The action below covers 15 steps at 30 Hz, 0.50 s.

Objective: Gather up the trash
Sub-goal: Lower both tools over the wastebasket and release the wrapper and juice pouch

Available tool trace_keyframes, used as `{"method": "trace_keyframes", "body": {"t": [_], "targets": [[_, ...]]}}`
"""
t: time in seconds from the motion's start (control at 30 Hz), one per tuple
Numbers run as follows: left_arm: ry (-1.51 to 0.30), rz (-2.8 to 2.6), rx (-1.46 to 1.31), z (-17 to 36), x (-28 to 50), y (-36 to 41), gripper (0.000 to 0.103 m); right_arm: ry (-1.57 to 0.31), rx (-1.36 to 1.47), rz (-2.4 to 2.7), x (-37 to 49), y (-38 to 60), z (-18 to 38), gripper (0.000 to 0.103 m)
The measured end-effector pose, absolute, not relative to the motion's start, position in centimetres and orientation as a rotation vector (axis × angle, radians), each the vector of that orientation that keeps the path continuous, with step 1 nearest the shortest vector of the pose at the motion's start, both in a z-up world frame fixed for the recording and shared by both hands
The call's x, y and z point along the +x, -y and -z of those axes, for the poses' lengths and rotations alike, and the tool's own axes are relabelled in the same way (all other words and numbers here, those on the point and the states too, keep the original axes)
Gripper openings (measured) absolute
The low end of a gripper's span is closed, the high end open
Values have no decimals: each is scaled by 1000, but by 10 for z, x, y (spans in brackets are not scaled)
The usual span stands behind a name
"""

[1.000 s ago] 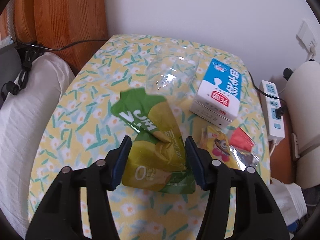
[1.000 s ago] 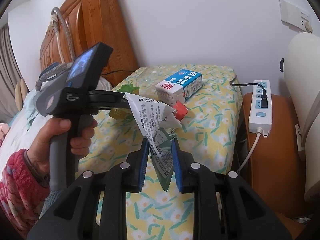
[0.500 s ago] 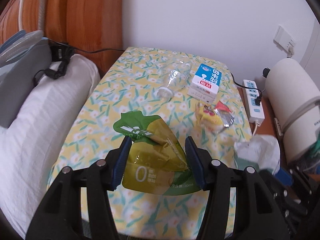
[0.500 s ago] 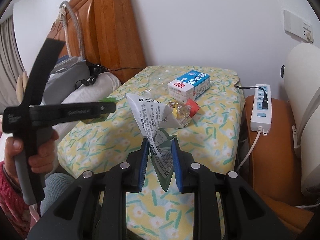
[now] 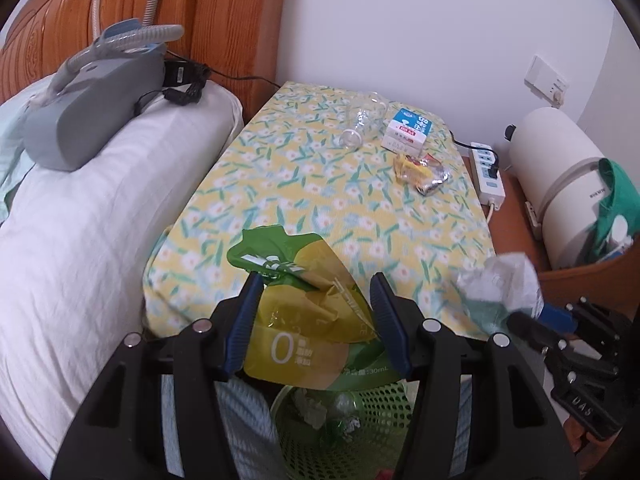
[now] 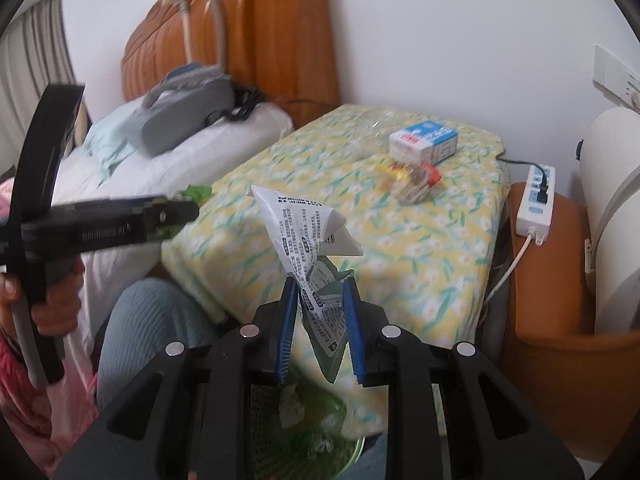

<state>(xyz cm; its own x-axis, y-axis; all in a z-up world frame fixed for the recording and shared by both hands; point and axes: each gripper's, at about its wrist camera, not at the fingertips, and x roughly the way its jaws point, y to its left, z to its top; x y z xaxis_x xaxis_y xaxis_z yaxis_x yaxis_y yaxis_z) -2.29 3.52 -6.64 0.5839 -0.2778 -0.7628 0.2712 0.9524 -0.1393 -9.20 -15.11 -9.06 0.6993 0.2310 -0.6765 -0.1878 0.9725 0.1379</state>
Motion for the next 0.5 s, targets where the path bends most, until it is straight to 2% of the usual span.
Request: {"method": "trace_keyframes", "body": {"t": [0.23,0.4,0.43,0.5], "targets": [[-946,333,-9,85,-53,-48,54,-964,59,-345,-122,120,143,24],[-986,337,2,100,-64,-48,54,-1130,57,-345,-113,101,204,26],[-990,337,5,102,-65,-48,54,-1156,49,-334,-109,99,215,29],[-996,338,11,105,-68,-48,54,-1178,50,-306,-107,98,225,51]]}}
